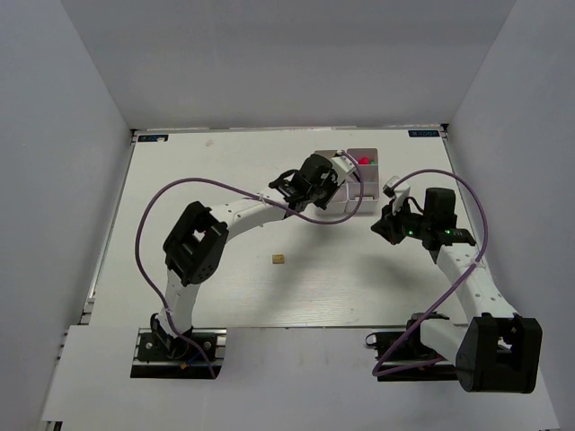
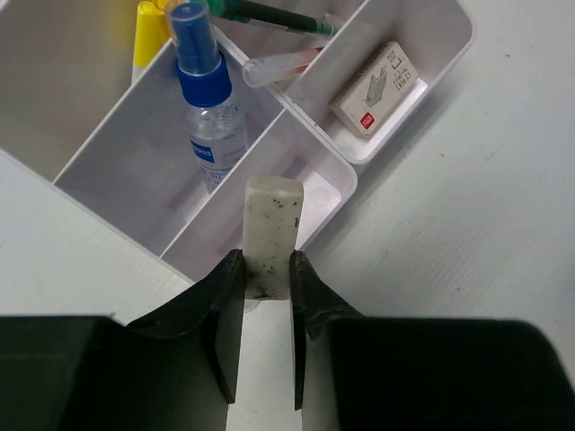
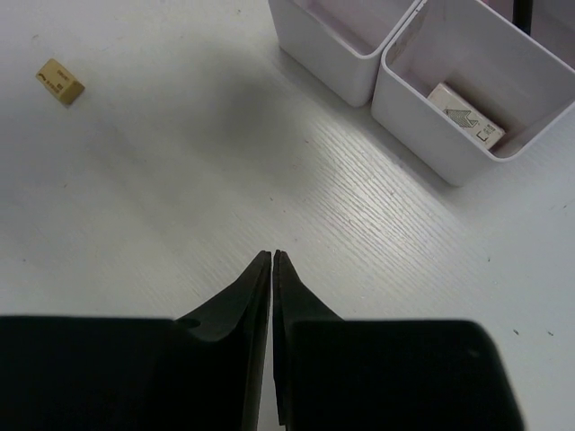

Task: Sort the stationery into containers
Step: Place the stationery into the container, then grab a piece of stationery with the right arm

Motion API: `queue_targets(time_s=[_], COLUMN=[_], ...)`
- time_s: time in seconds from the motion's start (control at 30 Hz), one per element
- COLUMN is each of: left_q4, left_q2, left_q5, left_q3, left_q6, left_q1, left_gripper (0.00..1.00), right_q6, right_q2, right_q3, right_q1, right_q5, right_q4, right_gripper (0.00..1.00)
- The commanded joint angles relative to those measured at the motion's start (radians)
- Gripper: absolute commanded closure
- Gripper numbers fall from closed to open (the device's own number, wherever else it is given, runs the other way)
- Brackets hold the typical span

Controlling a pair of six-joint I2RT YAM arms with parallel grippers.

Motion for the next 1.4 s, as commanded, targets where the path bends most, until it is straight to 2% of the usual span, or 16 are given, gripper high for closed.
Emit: queue_targets(time_s=[0.0,0.23,0.3,0.37,0.57,0.77,0.83,0.87,0.9,0.93,0.97,1.0,1.03,1.13,1.27,1.37], left_q4=[0.043,0.043,0.043,0.031,0.022,0.046,0.068,0.068,0.080,0.095,0.096,0.096,0.096,0.045,-0.093,-0.223], left_q2=[-0.008,0.039,0.065,0.065,0.046,-0.010,-0.053,-0.074,-0.098,-0.156,-0.190,-0.226,-0.262,-0.422,-0.635,-0.799], left_q5=[-0.030,-0.068,-0.068,-0.068,-0.080,-0.081,-0.100,-0.111,-0.126,-0.127,-0.137,-0.151,-0.165,-0.245,-0.317,-0.373], left_q3=[0.038,0.086,0.103,0.130,0.120,0.109,0.109,0.097,0.085,0.068,0.027,0.003,-0.023,-0.150,-0.370,-0.523], left_q6=[0.006,-0.014,-0.014,-0.024,-0.024,-0.034,-0.049,-0.049,-0.073,-0.087,-0.100,-0.127,-0.141,-0.214,-0.351,-0.504], left_q1=[0.007,0.007,0.007,0.007,0.007,0.007,-0.002,-0.002,-0.002,-0.002,-0.002,-0.002,-0.002,-0.002,0.007,0.007], left_gripper=[0.95,0.89,0.82,0.79,0.50,0.40,0.40,0.39,0.39,0.31,0.31,0.28,0.16,0.04,0.01,0.01], right_q6=[0.012,0.014,0.013,0.013,0.009,-0.024,-0.095,-0.230,-0.277,-0.321,-0.449,-0.484,-0.513,-0.606,-0.690,-0.672], right_q2=[-0.018,-0.021,-0.026,-0.027,-0.026,-0.019,-0.016,-0.015,-0.010,-0.010,0.003,0.008,0.016,0.072,0.189,0.258], right_q3=[-0.010,-0.019,-0.021,-0.022,-0.025,-0.016,-0.012,0.001,0.002,0.004,0.007,0.005,0.008,0.040,0.125,0.162], right_q1=[-0.006,-0.010,-0.009,-0.007,-0.007,-0.006,-0.009,-0.009,-0.006,-0.006,-0.003,-0.003,0.000,0.022,0.098,0.198], right_q5=[-0.032,-0.035,-0.036,-0.035,-0.036,-0.073,-0.167,-0.202,-0.234,-0.309,-0.329,-0.344,-0.375,-0.387,-0.389,-0.294], right_q4=[0.031,0.028,0.028,0.027,0.025,0.001,-0.034,-0.106,-0.137,-0.165,-0.229,-0.243,-0.260,-0.304,-0.363,-0.340], right_gripper=[0.90,0.87,0.83,0.82,0.74,0.63,0.55,0.52,0.47,0.44,0.42,0.36,0.32,0.21,0.18,0.20])
